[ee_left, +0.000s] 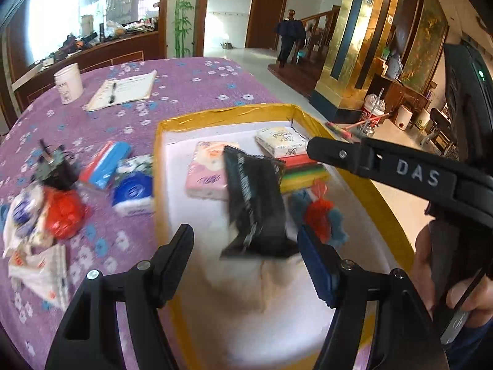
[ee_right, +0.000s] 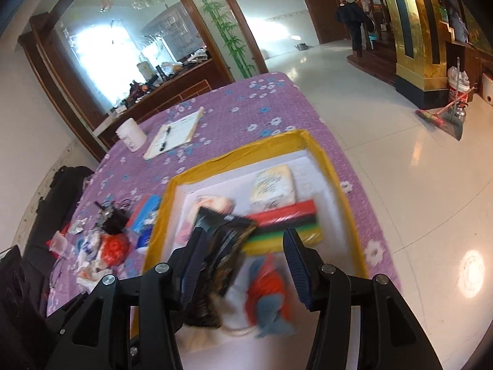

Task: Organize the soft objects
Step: 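Carry both items over the tray and open both tools to release them, then grasp the white plastic bag with red print with the left tool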

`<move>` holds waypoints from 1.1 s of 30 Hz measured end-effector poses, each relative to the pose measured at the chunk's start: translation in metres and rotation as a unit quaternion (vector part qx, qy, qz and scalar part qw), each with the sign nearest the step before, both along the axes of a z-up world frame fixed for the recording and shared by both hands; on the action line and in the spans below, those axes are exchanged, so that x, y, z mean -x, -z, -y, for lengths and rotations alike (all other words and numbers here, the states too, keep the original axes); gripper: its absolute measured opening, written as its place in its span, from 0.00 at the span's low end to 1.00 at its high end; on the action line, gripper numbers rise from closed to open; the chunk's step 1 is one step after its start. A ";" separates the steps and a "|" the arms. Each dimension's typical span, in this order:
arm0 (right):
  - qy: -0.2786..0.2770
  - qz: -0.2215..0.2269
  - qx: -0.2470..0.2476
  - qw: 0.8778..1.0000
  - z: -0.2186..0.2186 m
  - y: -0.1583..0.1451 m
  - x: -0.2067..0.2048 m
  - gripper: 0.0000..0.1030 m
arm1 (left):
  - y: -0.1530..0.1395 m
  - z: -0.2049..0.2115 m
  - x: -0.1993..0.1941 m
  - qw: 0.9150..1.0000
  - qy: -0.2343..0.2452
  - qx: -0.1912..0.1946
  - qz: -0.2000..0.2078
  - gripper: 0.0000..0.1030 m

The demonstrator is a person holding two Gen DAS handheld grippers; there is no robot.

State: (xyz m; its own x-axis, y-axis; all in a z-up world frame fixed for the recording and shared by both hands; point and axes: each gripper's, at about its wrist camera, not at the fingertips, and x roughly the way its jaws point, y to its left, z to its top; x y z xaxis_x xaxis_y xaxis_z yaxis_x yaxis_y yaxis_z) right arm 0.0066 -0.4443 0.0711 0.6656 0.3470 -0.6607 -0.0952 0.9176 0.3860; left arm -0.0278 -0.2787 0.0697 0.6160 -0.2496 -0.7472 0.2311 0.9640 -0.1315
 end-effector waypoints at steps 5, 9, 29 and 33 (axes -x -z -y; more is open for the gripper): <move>-0.026 0.014 -0.029 0.999 -0.023 -0.005 0.031 0.59 | -0.005 -0.028 0.029 1.000 -0.013 0.001 0.019 0.67; -0.066 0.026 -0.039 0.997 -0.052 -0.010 0.053 0.69 | -0.003 -0.063 0.051 0.999 -0.034 -0.003 0.032 0.70; -0.235 -0.038 -0.018 0.971 -0.238 0.024 0.064 0.74 | 0.037 -0.297 0.132 0.961 -0.269 0.060 0.023 0.72; -0.217 -0.075 -0.028 0.973 -0.269 0.040 0.017 0.73 | 0.035 -0.308 0.138 0.960 -0.270 0.066 0.029 0.72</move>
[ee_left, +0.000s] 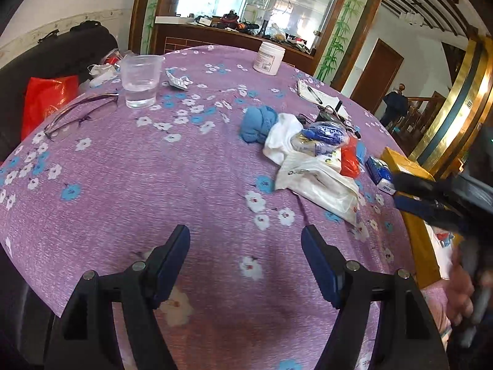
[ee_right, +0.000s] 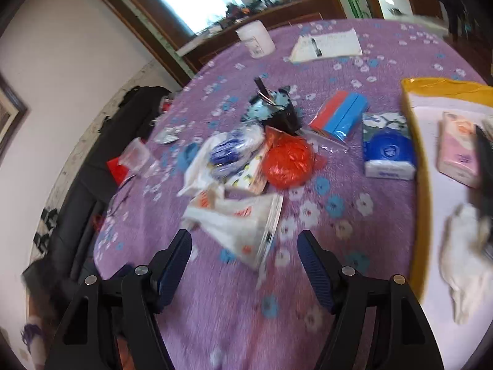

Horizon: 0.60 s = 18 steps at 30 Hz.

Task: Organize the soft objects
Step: 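Grasp the white plastic bag with red print with the left tool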

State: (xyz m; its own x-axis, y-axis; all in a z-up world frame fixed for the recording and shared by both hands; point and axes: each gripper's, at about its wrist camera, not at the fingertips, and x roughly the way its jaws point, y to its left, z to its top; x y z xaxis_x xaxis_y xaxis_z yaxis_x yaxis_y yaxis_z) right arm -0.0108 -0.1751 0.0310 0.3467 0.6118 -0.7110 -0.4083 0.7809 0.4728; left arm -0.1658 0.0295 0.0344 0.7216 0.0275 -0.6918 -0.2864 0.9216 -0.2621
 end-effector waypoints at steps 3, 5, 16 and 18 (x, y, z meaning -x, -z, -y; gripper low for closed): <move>0.020 -0.002 0.007 1.000 -0.018 0.013 -0.024 0.73 | 0.000 -0.004 0.004 1.000 0.006 0.001 0.000 0.72; 0.020 -0.010 0.000 1.000 -0.025 0.019 -0.032 0.74 | 0.001 -0.007 0.007 1.000 0.009 0.004 -0.001 0.72; -0.113 -0.080 -0.135 0.981 -0.037 0.018 0.034 0.74 | -0.004 -0.025 0.022 1.000 0.001 0.015 0.009 0.73; -0.118 -0.075 -0.147 0.979 -0.028 0.013 0.040 0.74 | -0.007 -0.025 0.022 1.000 -0.001 0.013 0.010 0.75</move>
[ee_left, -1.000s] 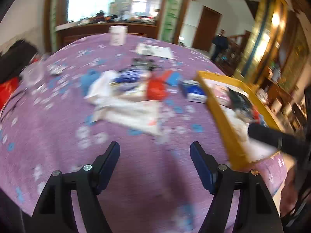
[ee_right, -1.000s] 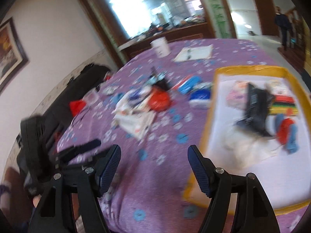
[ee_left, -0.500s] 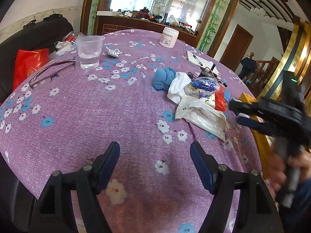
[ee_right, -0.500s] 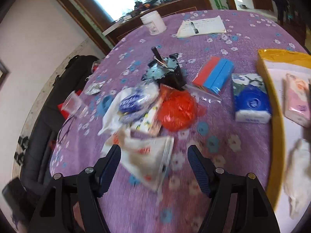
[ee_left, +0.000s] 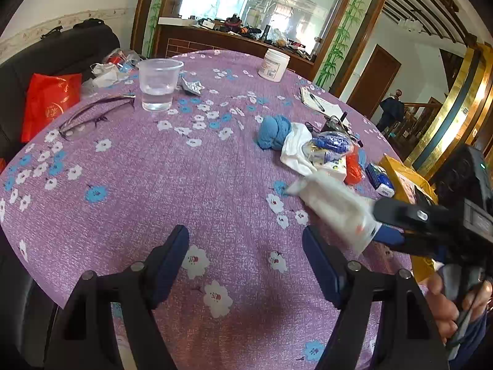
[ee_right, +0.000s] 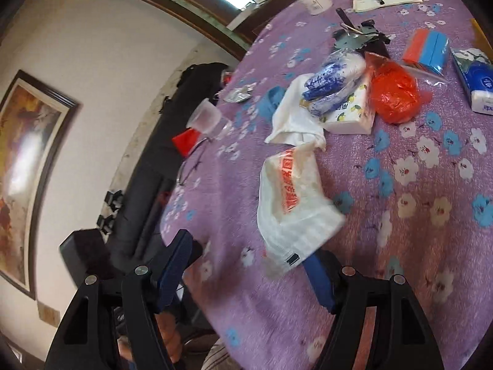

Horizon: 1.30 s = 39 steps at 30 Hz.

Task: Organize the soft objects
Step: 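Grasp the white plastic bag with red print with the left tool, then grasp the red plastic bag with the right tool while the left tool holds the white bag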

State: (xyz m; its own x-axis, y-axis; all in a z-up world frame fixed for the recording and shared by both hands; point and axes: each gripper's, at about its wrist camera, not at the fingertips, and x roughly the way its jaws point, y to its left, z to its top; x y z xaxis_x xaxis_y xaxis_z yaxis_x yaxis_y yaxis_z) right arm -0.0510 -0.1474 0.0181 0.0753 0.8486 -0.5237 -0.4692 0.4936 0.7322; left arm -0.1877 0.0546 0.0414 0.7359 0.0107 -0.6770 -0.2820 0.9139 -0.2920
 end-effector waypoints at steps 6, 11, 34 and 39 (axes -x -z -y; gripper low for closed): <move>0.075 0.048 0.045 0.995 0.044 -0.013 0.008 0.74 | -0.003 0.015 -0.012 1.000 0.019 0.006 -0.009 0.78; 0.118 0.053 0.034 0.991 0.079 -0.019 0.007 0.74 | -0.004 0.041 -0.038 0.998 0.046 0.040 -0.023 0.84; 0.185 0.029 0.121 0.975 0.065 -0.017 -0.065 0.62 | 0.027 0.064 -0.088 0.995 0.058 -0.057 -0.062 0.28; 0.199 0.015 0.146 0.969 0.042 -0.006 -0.099 0.57 | 0.029 0.063 -0.088 0.995 0.061 -0.055 -0.051 0.29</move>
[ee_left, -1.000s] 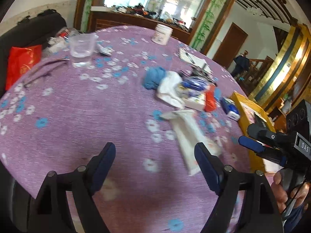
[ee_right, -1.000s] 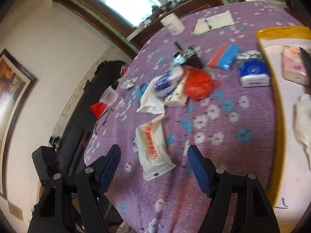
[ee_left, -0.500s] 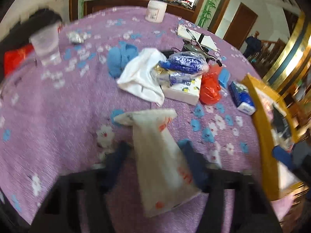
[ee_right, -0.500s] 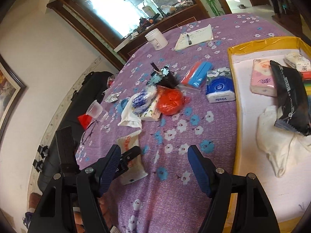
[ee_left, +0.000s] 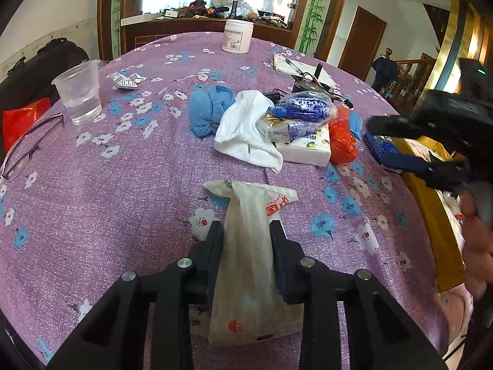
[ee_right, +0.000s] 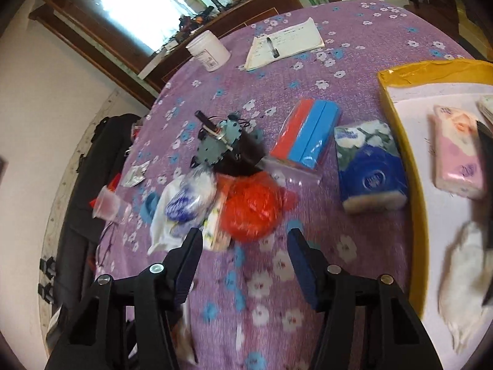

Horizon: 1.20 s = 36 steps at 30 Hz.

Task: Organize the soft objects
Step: 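Grasp the red plastic bag with the right tool while the left tool holds the white bag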

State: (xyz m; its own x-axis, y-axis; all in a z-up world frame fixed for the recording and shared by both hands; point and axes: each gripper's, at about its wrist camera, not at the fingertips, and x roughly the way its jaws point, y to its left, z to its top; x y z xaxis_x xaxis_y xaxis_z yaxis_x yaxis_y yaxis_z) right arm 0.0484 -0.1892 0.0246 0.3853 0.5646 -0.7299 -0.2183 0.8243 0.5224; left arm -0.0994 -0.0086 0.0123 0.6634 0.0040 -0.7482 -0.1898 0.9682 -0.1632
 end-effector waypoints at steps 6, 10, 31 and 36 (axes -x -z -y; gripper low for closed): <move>0.000 -0.022 0.020 1.000 -0.019 0.018 -0.022 0.47 | 0.001 -0.003 0.001 1.000 0.000 0.012 0.000 0.31; -0.006 -0.006 0.035 0.999 -0.024 0.026 -0.020 0.36 | 0.001 0.000 -0.002 1.000 0.002 0.003 -0.004 0.33; -0.042 0.166 0.058 0.984 -0.002 0.013 0.106 0.36 | -0.002 0.005 0.008 0.999 -0.011 -0.022 0.020 0.27; -0.044 0.158 0.048 0.985 -0.001 0.014 0.102 0.36 | -0.004 0.007 0.011 0.999 -0.013 -0.030 0.031 0.27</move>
State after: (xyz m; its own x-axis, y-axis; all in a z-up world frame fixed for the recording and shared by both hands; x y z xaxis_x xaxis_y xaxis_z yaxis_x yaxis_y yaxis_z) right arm -0.0538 -0.1880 0.0101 0.5549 0.5406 -0.6323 -0.4310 0.8369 0.3374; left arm -0.1108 -0.0154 0.0165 0.7080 0.0652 -0.7032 -0.2056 0.9716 -0.1169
